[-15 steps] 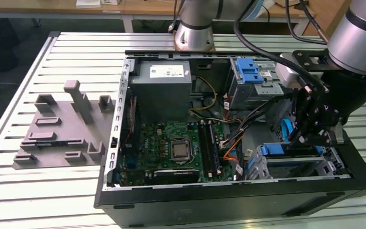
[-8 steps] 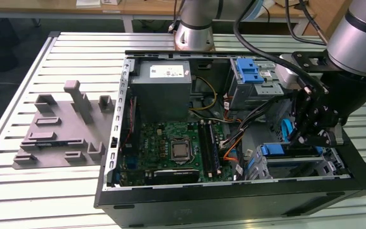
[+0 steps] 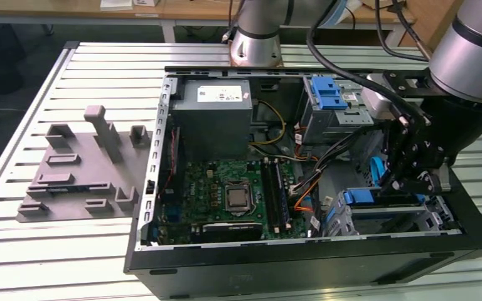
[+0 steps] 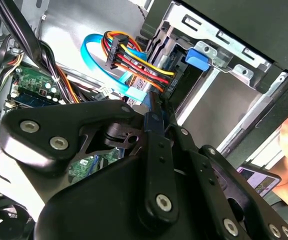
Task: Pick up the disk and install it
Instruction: 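Insert the second disk wire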
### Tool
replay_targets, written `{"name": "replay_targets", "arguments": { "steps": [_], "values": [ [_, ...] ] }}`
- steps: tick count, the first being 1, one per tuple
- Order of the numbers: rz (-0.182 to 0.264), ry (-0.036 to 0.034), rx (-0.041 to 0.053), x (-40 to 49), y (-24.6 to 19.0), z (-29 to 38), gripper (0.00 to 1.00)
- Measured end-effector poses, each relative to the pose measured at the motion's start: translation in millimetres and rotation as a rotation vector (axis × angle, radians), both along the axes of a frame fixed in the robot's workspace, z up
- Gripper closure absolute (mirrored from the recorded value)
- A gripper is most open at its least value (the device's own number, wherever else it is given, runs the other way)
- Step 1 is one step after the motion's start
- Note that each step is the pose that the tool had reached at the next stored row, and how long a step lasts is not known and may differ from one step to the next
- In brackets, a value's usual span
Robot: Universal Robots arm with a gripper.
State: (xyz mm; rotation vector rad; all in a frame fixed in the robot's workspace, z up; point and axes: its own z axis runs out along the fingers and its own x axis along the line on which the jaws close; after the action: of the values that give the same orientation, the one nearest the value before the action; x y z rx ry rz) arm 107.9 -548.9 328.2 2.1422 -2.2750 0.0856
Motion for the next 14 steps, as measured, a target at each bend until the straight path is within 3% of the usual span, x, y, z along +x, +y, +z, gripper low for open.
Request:
{"name": "replay_targets", "arguments": {
  "steps": [5, 14],
  "values": [
    [0.0, 0.0001, 0.0, 0.0, -0.1, -2.4, 0.84],
    [0.0, 0.0001, 0.0024, 0.0, 0.0, -0.2, 0.84]
  ]
}}
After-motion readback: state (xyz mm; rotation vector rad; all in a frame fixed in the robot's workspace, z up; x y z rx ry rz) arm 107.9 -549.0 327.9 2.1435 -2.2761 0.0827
